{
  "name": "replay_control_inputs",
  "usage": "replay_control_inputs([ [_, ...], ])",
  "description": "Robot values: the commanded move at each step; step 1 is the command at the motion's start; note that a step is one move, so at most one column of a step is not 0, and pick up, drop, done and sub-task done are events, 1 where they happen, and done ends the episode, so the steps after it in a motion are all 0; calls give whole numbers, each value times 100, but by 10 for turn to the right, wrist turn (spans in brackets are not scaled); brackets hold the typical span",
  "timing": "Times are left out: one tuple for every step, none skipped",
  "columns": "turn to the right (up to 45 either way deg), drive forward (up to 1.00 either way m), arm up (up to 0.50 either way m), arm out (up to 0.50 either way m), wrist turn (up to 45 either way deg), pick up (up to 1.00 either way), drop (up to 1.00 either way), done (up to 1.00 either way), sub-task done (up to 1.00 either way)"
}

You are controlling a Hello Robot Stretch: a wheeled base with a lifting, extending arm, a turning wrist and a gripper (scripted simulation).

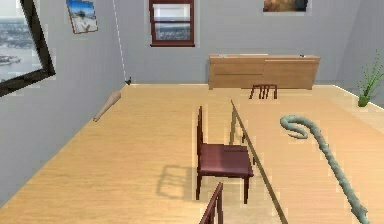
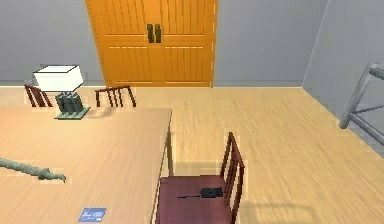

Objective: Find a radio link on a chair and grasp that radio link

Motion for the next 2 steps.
replay_control_inputs([
  [0,0,0,48,0,0,0,0,0],
  [0,0,0,0,450,0,0,0,0],
])
